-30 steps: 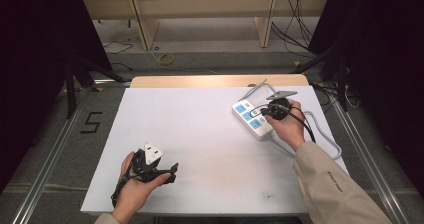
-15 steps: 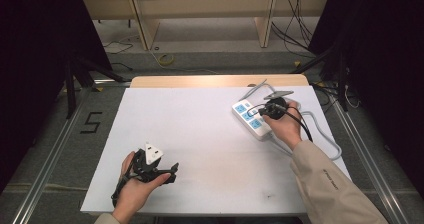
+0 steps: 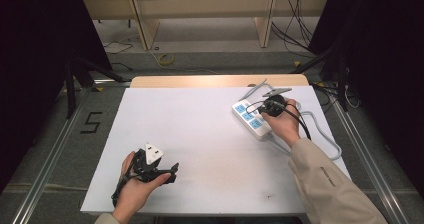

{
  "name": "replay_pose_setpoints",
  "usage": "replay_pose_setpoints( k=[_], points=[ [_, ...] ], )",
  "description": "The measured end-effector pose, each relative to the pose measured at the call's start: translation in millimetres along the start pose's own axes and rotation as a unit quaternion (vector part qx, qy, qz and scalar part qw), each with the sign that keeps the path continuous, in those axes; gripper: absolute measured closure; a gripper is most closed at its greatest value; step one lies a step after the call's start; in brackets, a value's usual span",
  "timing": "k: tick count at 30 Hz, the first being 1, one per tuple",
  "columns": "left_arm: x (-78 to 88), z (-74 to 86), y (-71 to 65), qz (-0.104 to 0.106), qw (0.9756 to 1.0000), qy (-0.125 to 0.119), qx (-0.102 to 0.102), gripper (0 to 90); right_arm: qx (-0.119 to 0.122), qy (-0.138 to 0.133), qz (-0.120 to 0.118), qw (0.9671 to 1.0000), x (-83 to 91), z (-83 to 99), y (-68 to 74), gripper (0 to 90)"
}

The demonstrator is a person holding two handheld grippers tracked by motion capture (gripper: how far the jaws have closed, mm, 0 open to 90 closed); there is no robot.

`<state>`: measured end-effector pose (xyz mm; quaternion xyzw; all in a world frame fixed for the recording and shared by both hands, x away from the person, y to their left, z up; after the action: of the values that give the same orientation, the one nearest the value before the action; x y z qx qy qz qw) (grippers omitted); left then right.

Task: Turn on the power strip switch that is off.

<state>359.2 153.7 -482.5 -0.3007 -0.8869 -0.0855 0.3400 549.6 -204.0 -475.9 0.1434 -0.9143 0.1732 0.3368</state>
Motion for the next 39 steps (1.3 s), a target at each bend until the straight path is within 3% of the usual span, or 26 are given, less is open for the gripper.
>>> replay_pose_setpoints(
  k=[39],
  points=[
    [-1.3, -0.5, -0.4, 0.000, 1.0000, 0.000, -0.001, 12.1, 0.001, 0.014, 0.002, 0.9999, -16.7, -6.8, 4.3, 90.0]
  ],
)
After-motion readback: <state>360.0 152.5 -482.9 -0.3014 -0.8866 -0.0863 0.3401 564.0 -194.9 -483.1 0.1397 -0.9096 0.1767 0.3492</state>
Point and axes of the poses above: each handheld gripper's, and its own axes: x roughly backward along the jaws, z roughly out of its underside, y roughly to its left, the point moved 5 cm from there along -x, roughly forward along the jaws, and after that the axes turned 13 degrees about z, right-handed, at the moved point
